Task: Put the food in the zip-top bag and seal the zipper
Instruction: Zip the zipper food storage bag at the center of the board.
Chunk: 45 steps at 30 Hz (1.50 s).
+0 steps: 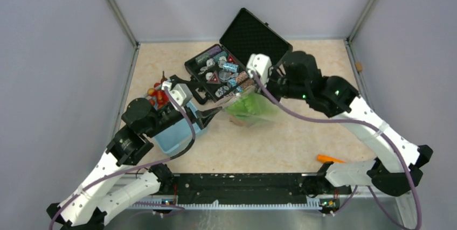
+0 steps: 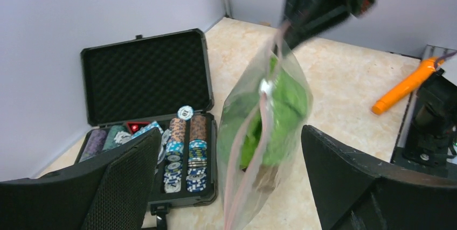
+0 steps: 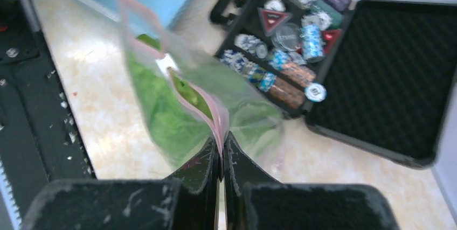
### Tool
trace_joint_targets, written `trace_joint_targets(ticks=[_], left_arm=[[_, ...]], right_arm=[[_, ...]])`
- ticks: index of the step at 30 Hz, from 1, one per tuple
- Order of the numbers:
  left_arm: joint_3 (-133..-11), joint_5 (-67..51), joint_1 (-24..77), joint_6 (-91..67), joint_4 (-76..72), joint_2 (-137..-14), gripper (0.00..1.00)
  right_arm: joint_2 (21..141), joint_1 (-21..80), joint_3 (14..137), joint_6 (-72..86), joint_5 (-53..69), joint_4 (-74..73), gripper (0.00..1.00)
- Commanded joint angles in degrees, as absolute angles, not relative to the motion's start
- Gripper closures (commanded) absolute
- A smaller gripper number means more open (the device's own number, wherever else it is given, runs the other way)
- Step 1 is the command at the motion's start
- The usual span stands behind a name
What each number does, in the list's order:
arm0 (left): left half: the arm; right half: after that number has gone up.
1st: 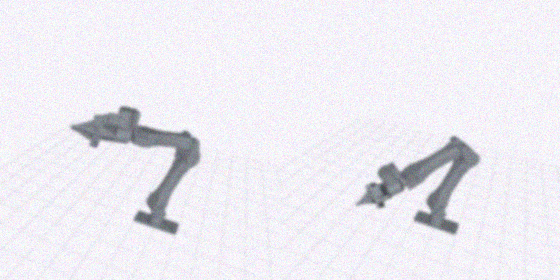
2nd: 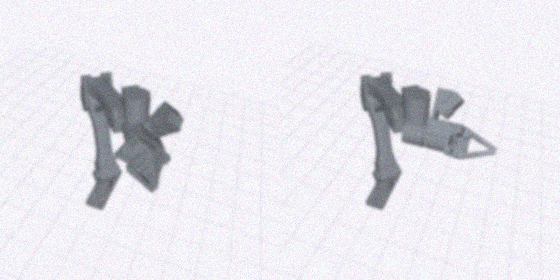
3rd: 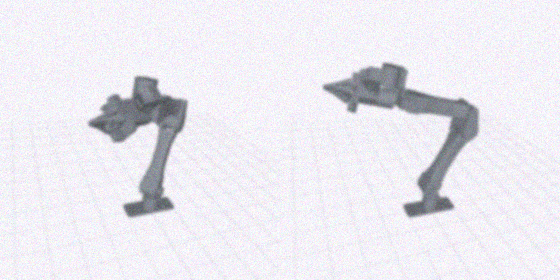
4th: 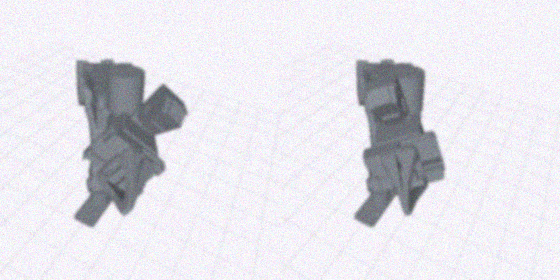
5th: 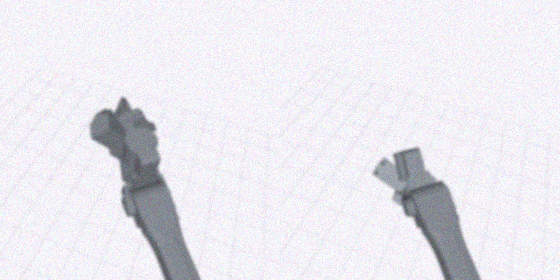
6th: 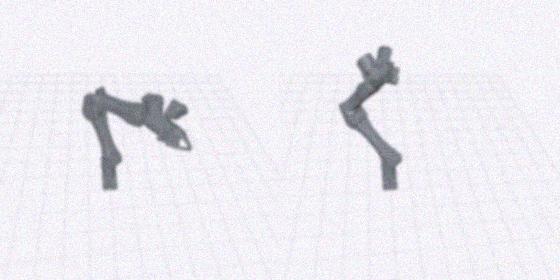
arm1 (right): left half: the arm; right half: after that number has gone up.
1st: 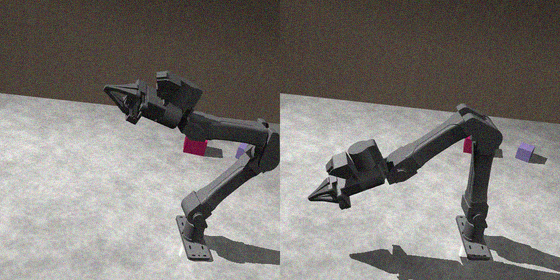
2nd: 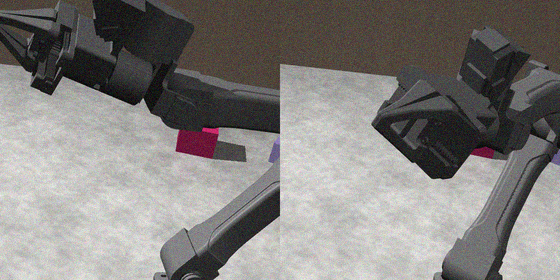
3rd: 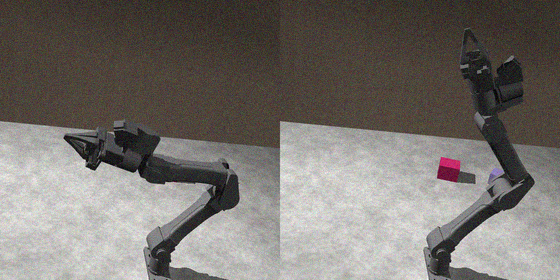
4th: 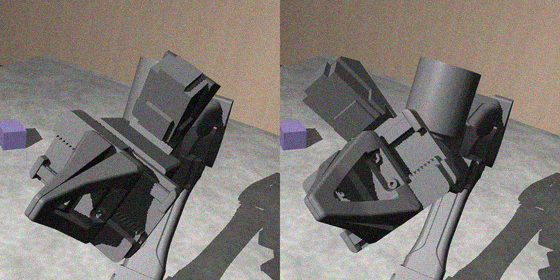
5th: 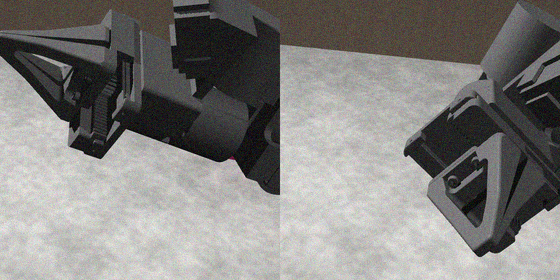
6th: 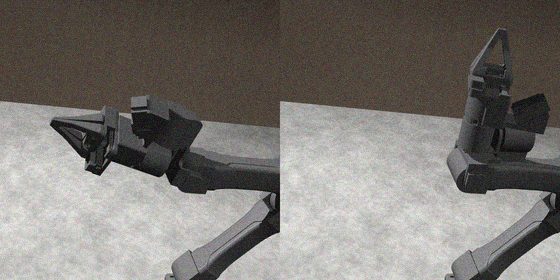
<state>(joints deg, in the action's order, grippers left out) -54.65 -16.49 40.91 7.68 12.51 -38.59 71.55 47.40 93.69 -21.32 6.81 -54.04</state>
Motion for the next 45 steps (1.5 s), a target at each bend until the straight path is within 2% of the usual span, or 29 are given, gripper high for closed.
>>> trace_joint_targets(ticks=[1, 4, 5, 7, 8, 9, 12, 14, 16, 17, 18, 20, 21, 23, 26, 29, 33, 37, 42, 45], left_arm=[[-54.60, -8.21, 40.78, 6.06, 11.32, -35.18, 0.01], [-53.76, -3.77, 40.79, 5.37, 10.52, -33.39, 0.01], [-53.57, -2.94, 40.78, 5.38, 10.39, -33.07, 0.01], [-53.36, -1.02, 40.79, 5.35, 10.90, -32.67, 0.01], [-53.43, -0.59, 40.84, 5.41, 11.35, -32.59, 0.01], [-53.44, -0.54, 40.81, 5.54, 11.95, -32.48, 0.01], [-53.39, 2.28, 40.78, 5.53, 12.56, -31.34, 0.01], [-53.44, 2.77, 40.80, 5.73, 12.78, -30.45, 0.01], [-53.44, 2.50, 40.80, 6.00, 12.83, -29.88, 0.01], [-53.25, 2.44, 40.81, 6.05, 12.65, -29.79, 0.01], [-53.01, 2.32, 40.78, 5.92, 12.38, -29.77, 0.01], [-51.77, 1.71, 40.81, 5.84, 10.62, -29.90, 0.01], [-51.11, 1.65, 40.78, 5.81, 9.38, -30.31, 0.01], [-51.33, 0.90, 40.79, 6.01, 10.19, -31.59, 0.01], [-52.63, -2.73, 40.80, 7.26, 12.09, -33.14, 0.01], [-53.12, -5.22, 40.83, 7.37, 12.94, -32.52, 0.01], [-52.41, -10.07, 40.84, 9.58, 12.53, -32.93, 0.01], [-55.40, -10.64, 40.78, 11.48, 16.70, -38.43, 0.01], [-55.12, -6.98, 40.80, 12.37, 15.37, -41.08, 0.01], [-55.13, -8.88, 40.72, 11.96, 14.44, -41.97, 0.01]], right_arm=[[65.13, 50.03, 84.80, -20.04, 9.64, -37.25, 1.00], [84.18, 50.26, 91.38, -21.32, 15.88, -56.29, 1.00], [88.21, 52.89, 91.14, -22.25, 15.94, -58.68, 1.00], [89.65, 56.08, 86.50, -21.35, 16.36, -52.51, 1.00], [89.20, 55.86, 84.89, -20.50, 17.39, -49.12, 1.00], [88.58, 55.43, 85.38, -18.62, 13.17, -47.33, 1.00], [83.68, 54.41, 96.78, -17.26, 4.94, -50.26, 1.00], [77.37, 54.71, 100.37, -17.08, 2.86, -45.81, 1.00], [72.05, 53.00, 95.51, -17.52, 1.91, -41.13, 1.00], [71.06, 49.57, 91.80, -16.38, 6.63, -39.91, 1.00], [71.50, 46.58, 87.50, -15.63, 12.19, -39.63, 1.00], [75.58, 45.34, 82.41, -15.98, 10.00, -42.53, 1.00], [78.12, 45.39, 83.98, -15.79, 8.36, -46.32, 1.00], [74.78, 46.88, 85.43, -14.97, 8.12, -45.51, 1.00], [66.99, 47.20, 82.04, -16.27, 11.60, -37.45, 1.00], [67.31, 45.08, 77.46, -17.91, 12.17, -41.69, 1.00], [66.42, 45.01, 71.05, -17.03, 11.82, -38.81, 1.00], [63.32, 45.02, 69.29, -16.96, 10.91, -35.17, 1.00], [60.74, 44.91, 70.82, -17.49, 10.72, -33.97, 1.00], [58.62, 44.92, 71.68, -19.24, 13.07, -33.45, 1.00]])
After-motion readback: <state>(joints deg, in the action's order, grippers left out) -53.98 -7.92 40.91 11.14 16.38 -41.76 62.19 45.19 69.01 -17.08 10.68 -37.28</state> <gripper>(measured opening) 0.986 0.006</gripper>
